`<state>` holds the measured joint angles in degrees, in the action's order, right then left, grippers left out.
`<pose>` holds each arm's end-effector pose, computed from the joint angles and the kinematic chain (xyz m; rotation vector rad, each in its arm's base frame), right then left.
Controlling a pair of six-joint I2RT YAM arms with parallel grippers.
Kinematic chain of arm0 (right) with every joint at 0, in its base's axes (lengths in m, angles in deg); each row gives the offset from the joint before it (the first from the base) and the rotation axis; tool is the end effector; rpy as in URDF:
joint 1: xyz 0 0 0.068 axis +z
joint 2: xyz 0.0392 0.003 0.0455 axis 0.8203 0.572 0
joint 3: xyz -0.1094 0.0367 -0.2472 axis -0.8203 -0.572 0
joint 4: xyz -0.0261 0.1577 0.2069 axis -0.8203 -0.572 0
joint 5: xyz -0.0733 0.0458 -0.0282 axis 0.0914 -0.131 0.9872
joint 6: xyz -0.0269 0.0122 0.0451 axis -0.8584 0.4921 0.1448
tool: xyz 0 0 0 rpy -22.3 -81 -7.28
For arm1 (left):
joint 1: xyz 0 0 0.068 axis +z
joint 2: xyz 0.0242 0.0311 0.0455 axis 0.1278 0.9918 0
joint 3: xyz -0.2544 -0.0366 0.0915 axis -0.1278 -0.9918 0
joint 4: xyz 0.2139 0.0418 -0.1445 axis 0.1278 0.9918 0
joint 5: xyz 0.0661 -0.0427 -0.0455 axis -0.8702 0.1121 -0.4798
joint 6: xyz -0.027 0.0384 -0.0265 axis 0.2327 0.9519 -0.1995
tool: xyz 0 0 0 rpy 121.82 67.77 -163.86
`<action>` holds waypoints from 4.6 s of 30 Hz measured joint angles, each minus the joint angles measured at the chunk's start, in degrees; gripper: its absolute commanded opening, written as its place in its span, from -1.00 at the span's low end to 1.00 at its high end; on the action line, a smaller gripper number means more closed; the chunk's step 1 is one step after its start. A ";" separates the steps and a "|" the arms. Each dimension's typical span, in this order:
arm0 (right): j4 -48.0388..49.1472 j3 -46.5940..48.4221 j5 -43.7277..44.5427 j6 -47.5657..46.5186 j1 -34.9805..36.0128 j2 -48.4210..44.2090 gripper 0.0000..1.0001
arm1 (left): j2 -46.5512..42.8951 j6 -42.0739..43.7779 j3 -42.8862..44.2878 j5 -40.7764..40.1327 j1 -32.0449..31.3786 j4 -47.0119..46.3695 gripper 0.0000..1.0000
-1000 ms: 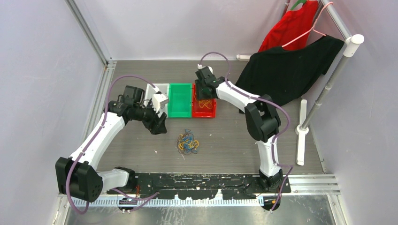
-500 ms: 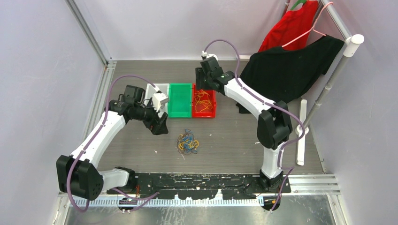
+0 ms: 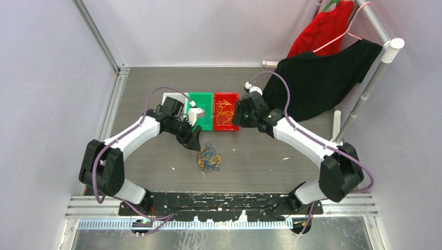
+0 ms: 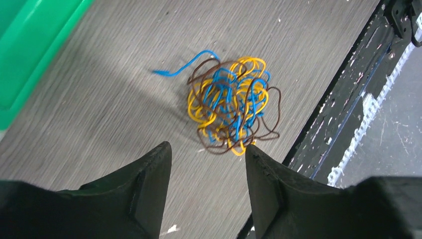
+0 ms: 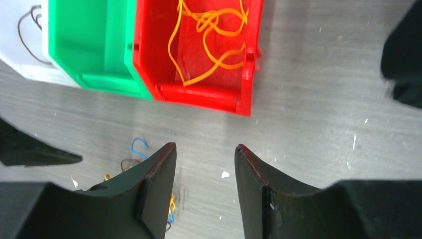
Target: Untangle the cables
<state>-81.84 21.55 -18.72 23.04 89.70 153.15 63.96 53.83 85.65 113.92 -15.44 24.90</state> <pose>0.2674 0.1796 0.2724 -0.0296 2.3517 0.4453 0.2527 -0.1293 0.2259 0.9763 2.4325 -0.9264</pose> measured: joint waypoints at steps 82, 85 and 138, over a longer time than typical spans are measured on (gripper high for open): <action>37.11 -16.57 -11.30 6.86 22.75 -3.69 0.28 | -15.98 -8.52 19.93 -1.40 -2.03 20.65 -1.00; 37.13 -15.39 -11.06 6.80 22.80 -2.60 0.28 | -16.11 -8.98 20.15 -0.04 -2.03 21.31 -1.00; 34.38 -14.56 -8.85 4.59 23.74 -3.48 0.27 | -16.35 -1.11 28.50 -1.46 -2.05 29.31 -1.00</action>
<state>-47.46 6.99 -27.57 27.63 113.44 149.67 47.61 52.71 114.15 112.45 -17.50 54.21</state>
